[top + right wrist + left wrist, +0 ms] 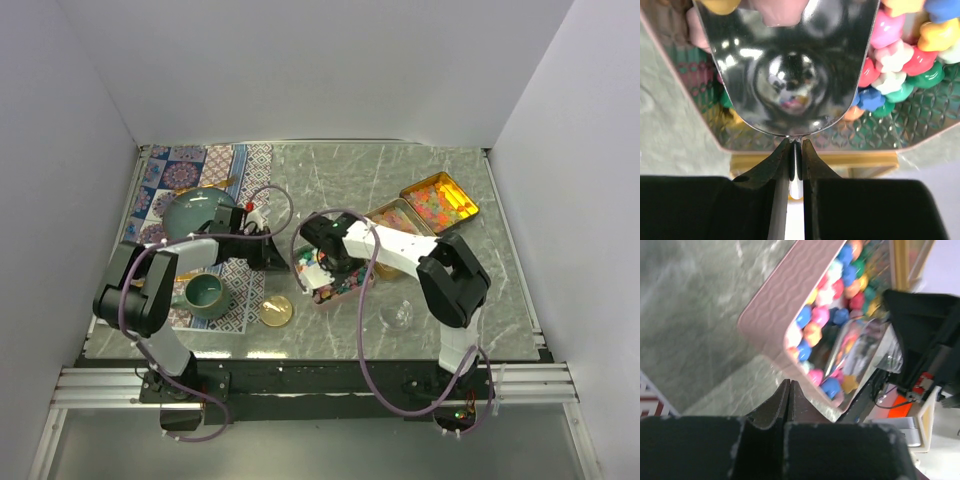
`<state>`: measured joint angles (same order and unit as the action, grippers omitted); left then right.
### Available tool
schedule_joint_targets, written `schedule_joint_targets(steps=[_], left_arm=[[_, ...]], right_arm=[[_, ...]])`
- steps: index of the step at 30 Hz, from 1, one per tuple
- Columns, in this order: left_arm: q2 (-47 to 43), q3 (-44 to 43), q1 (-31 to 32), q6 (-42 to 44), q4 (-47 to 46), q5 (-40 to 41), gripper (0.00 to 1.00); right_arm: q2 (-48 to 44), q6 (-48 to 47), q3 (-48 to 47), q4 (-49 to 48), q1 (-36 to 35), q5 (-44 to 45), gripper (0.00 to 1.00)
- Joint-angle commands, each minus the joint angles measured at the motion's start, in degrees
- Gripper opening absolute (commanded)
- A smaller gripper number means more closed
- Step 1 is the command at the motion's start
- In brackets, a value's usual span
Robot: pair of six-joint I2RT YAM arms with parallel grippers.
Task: Pack the candies
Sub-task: Scoop the fake candies from the storage box, then place the fake candies in the packing bottle.
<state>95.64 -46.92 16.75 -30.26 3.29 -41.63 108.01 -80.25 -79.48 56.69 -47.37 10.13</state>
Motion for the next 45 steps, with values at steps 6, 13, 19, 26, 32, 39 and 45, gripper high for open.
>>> schedule_joint_targets(steps=[6, 13, 19, 26, 32, 39, 45], left_arm=[[1.57, -5.82, 0.12, 1.43, 1.81, -4.16, 0.01], [-0.1, -9.67, -1.02, 3.62, 2.06, -13.53, 0.01], [1.66, -19.68, -1.81, 12.32, 12.08, -22.17, 0.01], [2.19, -25.15, -3.22, 10.67, 12.1, -20.62, 0.12], [0.69, -28.75, -3.39, 13.99, 15.86, -12.53, 0.31], [0.61, -29.02, -4.36, 11.54, 12.45, -9.44, 0.31], [-0.54, -28.76, -4.45, 8.65, 10.16, -9.79, 0.31]], right_arm=[[-5.08, 1.58, 1.96, -3.69, 5.01, -14.52, 0.0], [-8.07, 0.44, 2.4, -3.16, 10.72, -22.69, 0.0], [-12.64, -0.35, 6.43, -5.44, 14.68, -29.81, 0.0], [-16.24, 9.49, 5.93, -8.35, 17.58, -36.41, 0.0], [-26.06, 10.03, 5.91, -2.91, 19.68, -23.94, 0.0], [-41.81, 4.93, 16.88, 5.62, 22.06, -13.13, 0.0], [-52.8, 5.62, 25.24, 11.95, 22.33, -10.22, 0.0]])
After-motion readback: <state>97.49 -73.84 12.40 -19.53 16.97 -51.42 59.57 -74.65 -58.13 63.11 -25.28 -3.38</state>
